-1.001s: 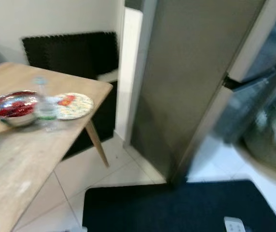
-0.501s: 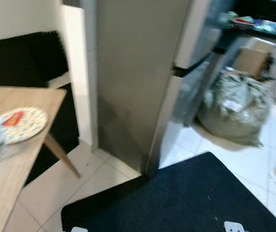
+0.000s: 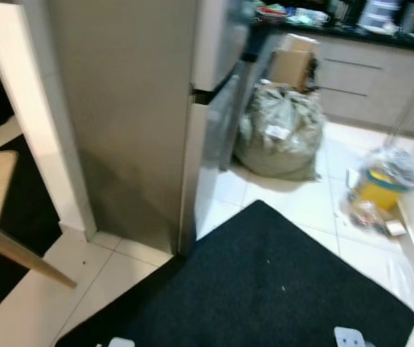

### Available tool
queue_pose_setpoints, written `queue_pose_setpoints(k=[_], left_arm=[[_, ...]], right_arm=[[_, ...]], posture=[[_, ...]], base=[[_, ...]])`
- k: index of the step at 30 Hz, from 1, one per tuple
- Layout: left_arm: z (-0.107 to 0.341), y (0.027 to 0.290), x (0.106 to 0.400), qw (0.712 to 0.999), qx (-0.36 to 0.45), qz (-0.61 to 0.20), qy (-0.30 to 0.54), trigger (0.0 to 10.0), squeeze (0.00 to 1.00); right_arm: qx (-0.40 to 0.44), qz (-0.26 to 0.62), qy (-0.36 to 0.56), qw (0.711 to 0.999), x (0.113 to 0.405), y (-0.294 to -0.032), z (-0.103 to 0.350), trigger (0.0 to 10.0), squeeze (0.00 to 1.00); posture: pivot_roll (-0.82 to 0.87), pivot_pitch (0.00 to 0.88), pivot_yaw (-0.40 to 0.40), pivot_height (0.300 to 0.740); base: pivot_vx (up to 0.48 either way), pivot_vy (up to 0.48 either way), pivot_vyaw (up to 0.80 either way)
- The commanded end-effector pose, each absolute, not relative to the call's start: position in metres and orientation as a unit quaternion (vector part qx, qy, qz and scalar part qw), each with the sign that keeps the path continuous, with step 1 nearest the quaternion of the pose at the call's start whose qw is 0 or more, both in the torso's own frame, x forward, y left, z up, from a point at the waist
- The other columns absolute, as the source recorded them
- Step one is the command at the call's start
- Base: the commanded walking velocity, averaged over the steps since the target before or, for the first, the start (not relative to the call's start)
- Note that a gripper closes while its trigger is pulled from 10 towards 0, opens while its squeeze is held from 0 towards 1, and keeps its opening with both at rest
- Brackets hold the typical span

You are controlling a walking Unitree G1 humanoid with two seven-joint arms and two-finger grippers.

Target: Restocking fridge

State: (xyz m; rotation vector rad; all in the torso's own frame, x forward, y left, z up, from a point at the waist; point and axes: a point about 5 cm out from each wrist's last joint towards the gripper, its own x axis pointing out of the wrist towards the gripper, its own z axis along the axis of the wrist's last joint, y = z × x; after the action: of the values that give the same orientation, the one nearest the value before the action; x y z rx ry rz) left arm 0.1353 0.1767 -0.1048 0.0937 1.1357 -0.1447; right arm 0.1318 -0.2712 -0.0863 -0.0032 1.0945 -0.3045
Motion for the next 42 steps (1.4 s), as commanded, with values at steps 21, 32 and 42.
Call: queue_pose_setpoints(k=[21,32,42], left_arm=[[-0.1083,0.173,0.1253,0.828,0.03,-0.082,0.554,10.0,0.0],[-0.1084,0.1726,0.1248,0.827,0.033,-0.087,0.554,10.0,0.0],[-0.1084,0.1732,0.1246,0.827,0.036,-0.089,0.554,10.0,0.0]], right_arm=[[-0.007,-0.14,0.509,0.849,0.1366,-0.269,-0.0852,10.0,0.0],[-0.011,-0.138,0.51,0.849,0.1364,-0.2688,-0.0853,10.0,0.0],[-0.019,-0.133,0.511,0.849,0.1359,-0.2688,-0.0854,10.0,0.0]], posture=[[-0.07,0.0,-0.053,0.74],[-0.07,0.0,-0.052,0.74],[-0.07,0.0,-0.052,0.74]], base=[[0.0,0.0,-0.11],[0.252,0.0,0.0],[0.286,0.0,0.0]])
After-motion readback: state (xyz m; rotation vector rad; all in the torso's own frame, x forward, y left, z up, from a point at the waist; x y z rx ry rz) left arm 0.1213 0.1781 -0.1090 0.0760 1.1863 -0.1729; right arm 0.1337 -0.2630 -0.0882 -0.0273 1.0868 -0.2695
